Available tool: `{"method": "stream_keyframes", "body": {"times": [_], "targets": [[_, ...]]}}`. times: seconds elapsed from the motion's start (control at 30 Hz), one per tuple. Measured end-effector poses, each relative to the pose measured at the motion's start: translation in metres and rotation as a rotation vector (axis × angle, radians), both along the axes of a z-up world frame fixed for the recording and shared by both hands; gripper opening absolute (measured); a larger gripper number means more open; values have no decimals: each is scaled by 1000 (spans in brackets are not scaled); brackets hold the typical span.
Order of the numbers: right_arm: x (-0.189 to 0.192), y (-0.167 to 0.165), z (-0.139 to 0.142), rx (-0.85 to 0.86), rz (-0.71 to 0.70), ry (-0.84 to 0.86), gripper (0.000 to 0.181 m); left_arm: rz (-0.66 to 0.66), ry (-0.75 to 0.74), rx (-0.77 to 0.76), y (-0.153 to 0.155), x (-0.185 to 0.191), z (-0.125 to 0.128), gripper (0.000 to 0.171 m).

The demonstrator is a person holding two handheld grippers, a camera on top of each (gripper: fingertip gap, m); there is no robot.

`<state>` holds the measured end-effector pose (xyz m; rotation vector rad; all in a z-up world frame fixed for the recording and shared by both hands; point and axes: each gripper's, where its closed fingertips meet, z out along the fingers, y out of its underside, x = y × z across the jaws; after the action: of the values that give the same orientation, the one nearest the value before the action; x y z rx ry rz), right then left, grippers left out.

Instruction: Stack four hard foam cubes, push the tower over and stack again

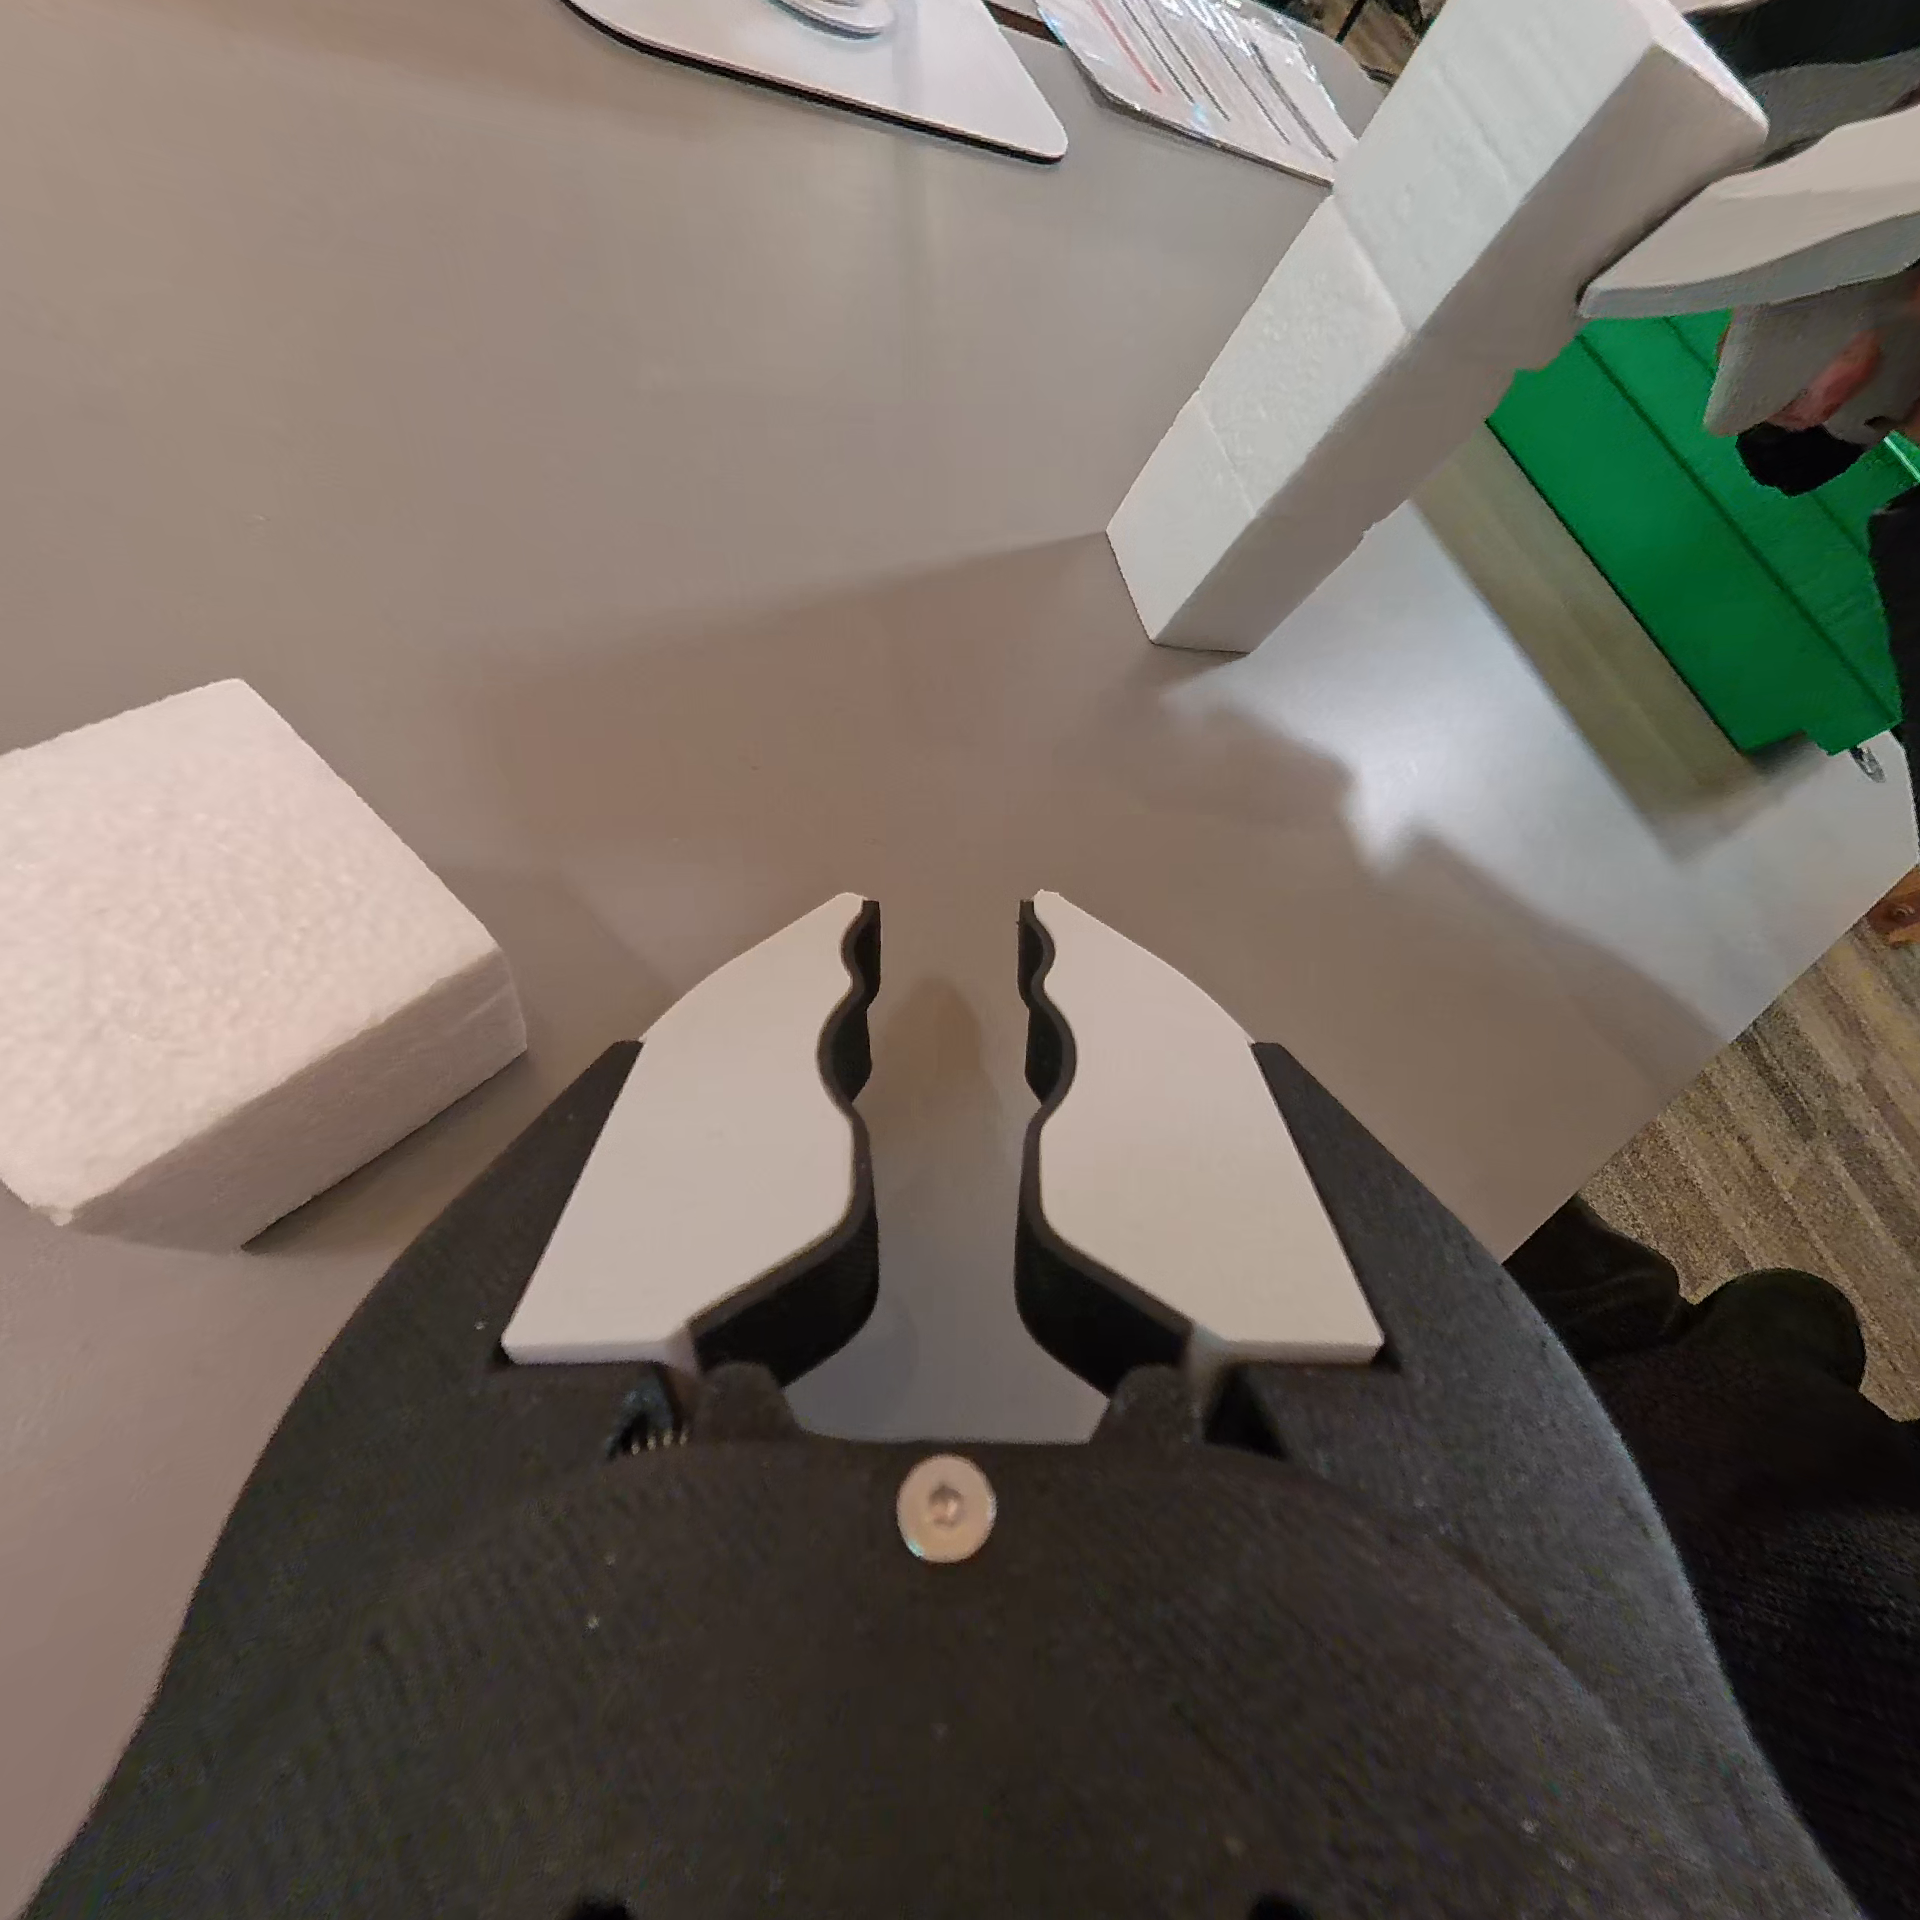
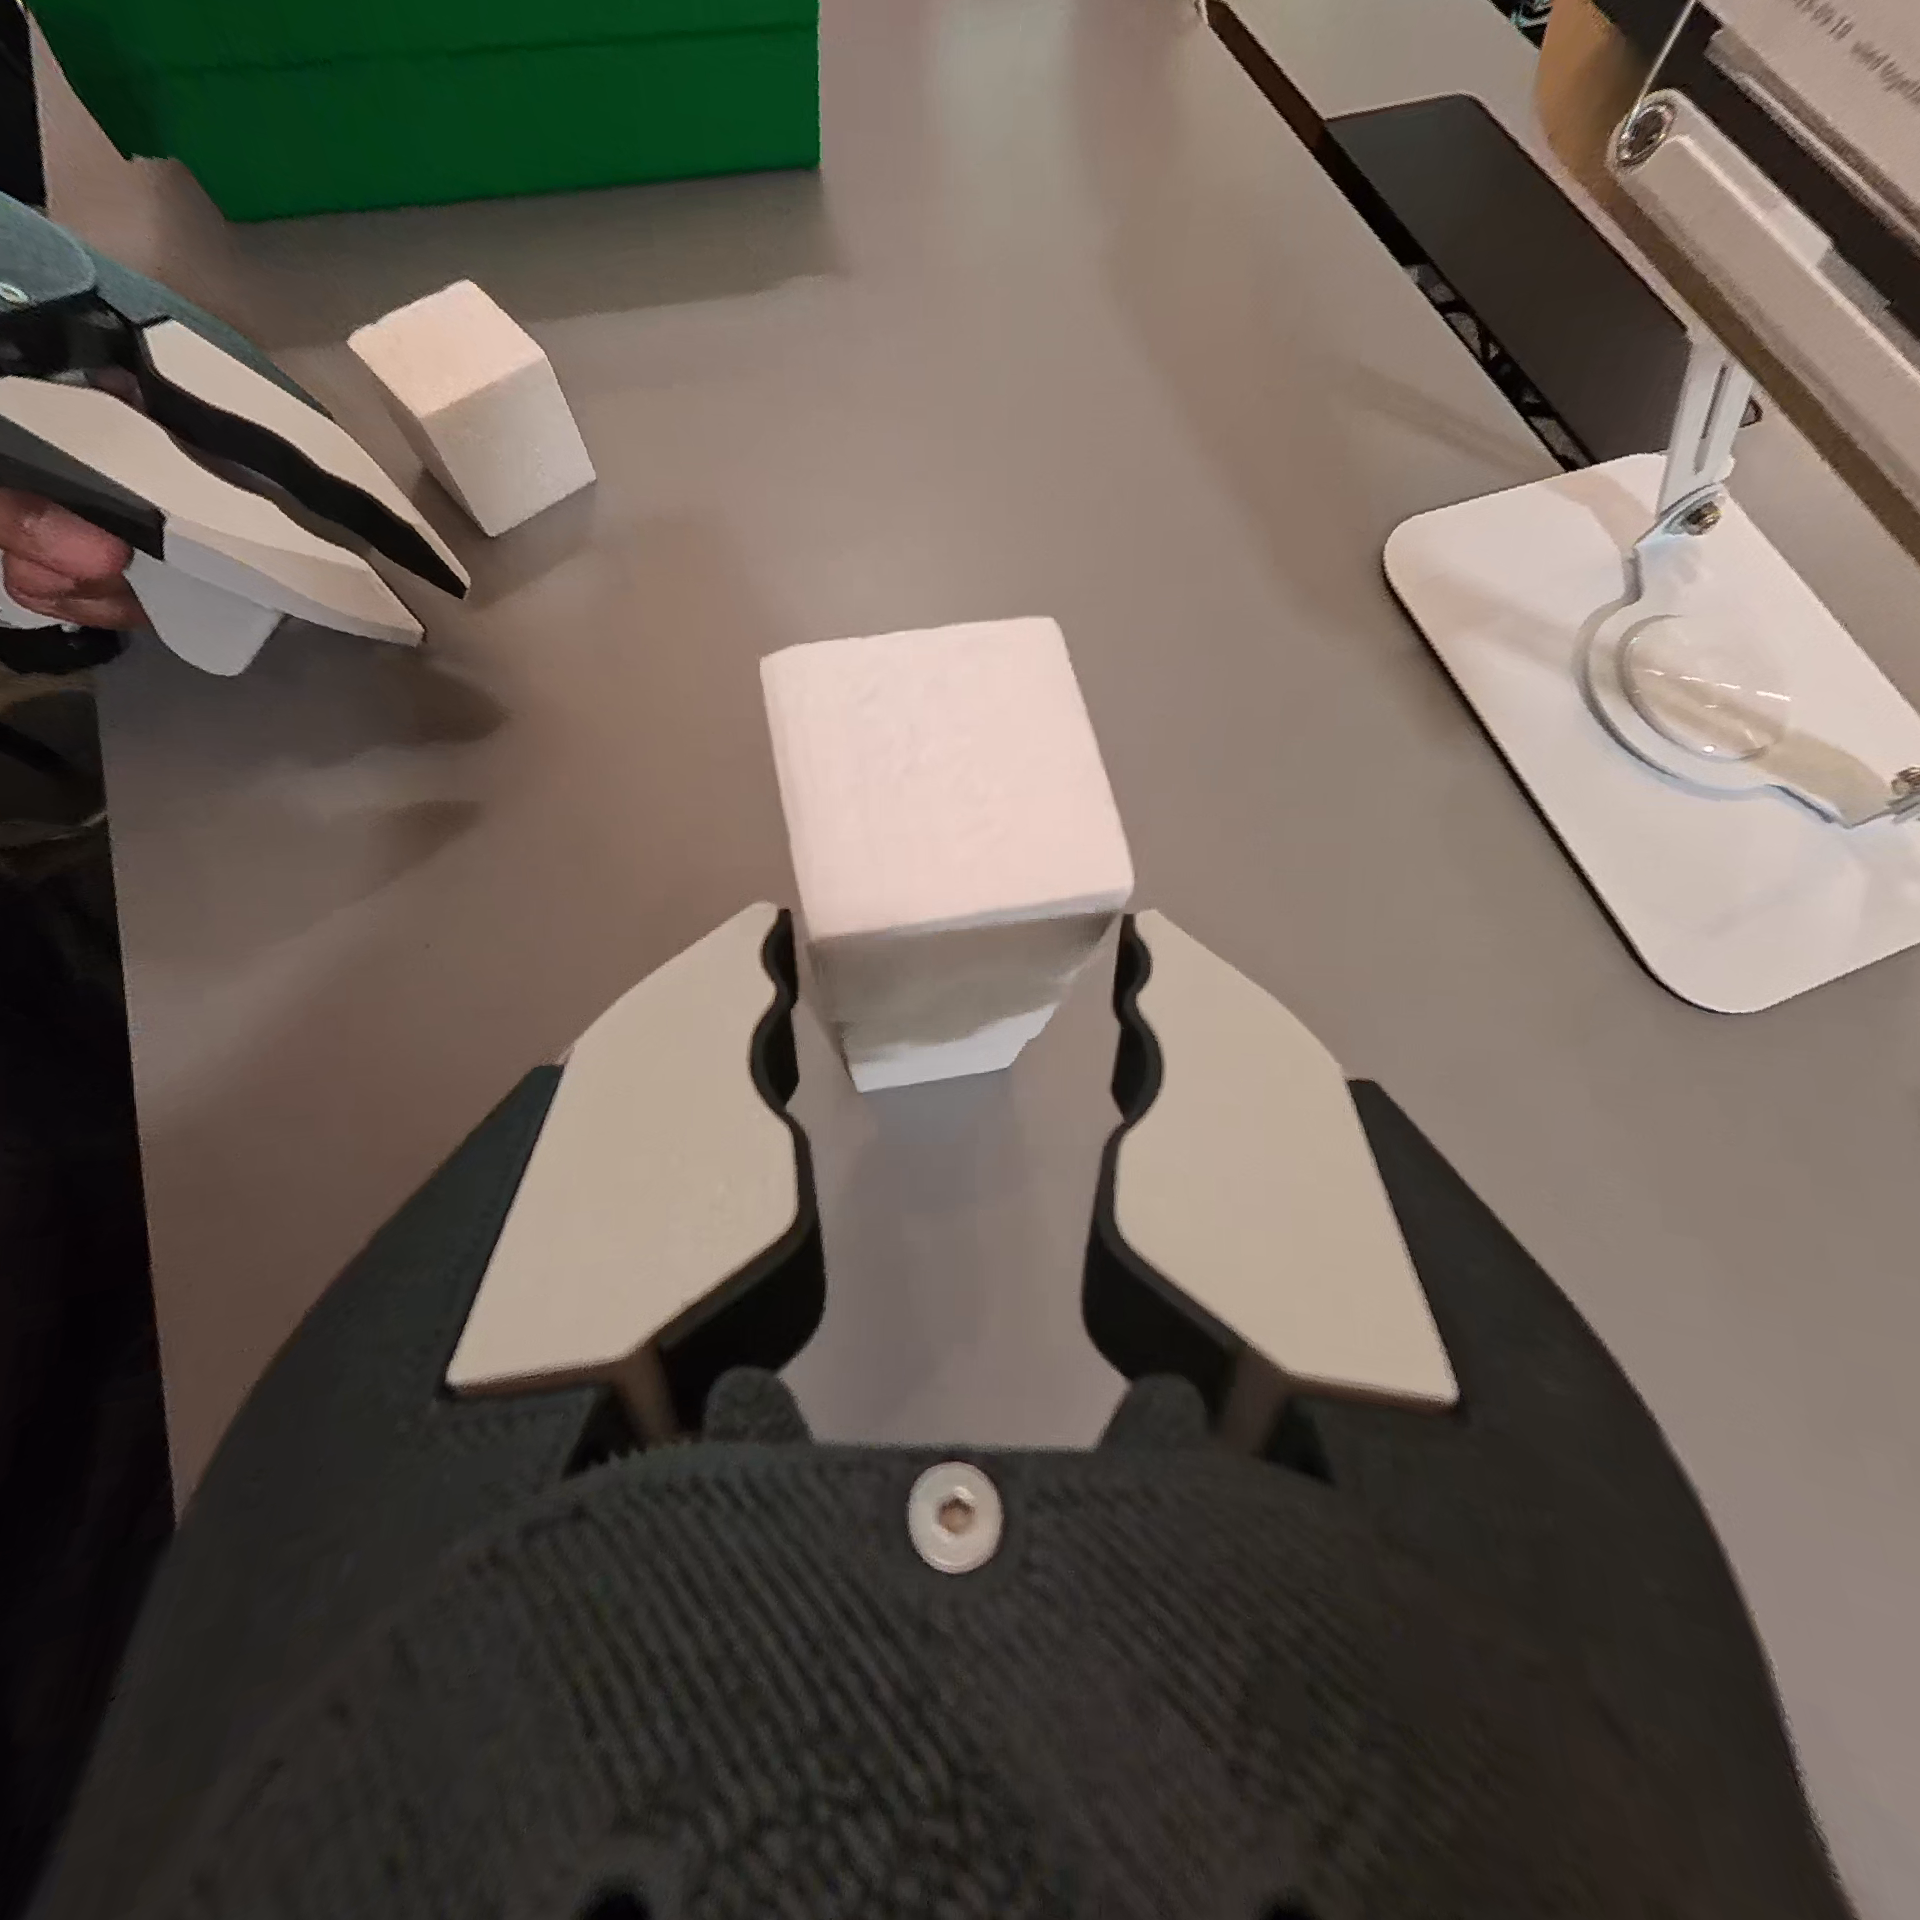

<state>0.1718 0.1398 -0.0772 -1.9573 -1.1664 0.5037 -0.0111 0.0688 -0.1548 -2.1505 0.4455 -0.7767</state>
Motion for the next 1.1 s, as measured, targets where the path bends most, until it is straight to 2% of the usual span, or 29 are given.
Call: {"method": "stream_keyframes", "body": {"times": [0.53,0.7,0.83,0.93,1.0,1.07,1.1], "targets": [[4,-1,-8,-13,-3,-27,66,-2,2,-2,0,0,0,26],[9,-4,-15,-36,-2,-47,77,-4,4,-3,-1,0,-1,26],[22,-7,-15,-52,-60,-18,90,-1,8,-2,0,-1,-1,26],[35,-8,-21,-69,-148,16,92,4,8,2,1,-2,-1,26],[45,-14,-38,-85,-224,23,82,5,10,-1,1,-2,-1,26],[53,-23,-58,-96,-294,32,63,3,11,-1,1,-1,-2,26],[52,-31,-65,-104,-295,51,47,2,13,1,1,-1,-1,26]]}}
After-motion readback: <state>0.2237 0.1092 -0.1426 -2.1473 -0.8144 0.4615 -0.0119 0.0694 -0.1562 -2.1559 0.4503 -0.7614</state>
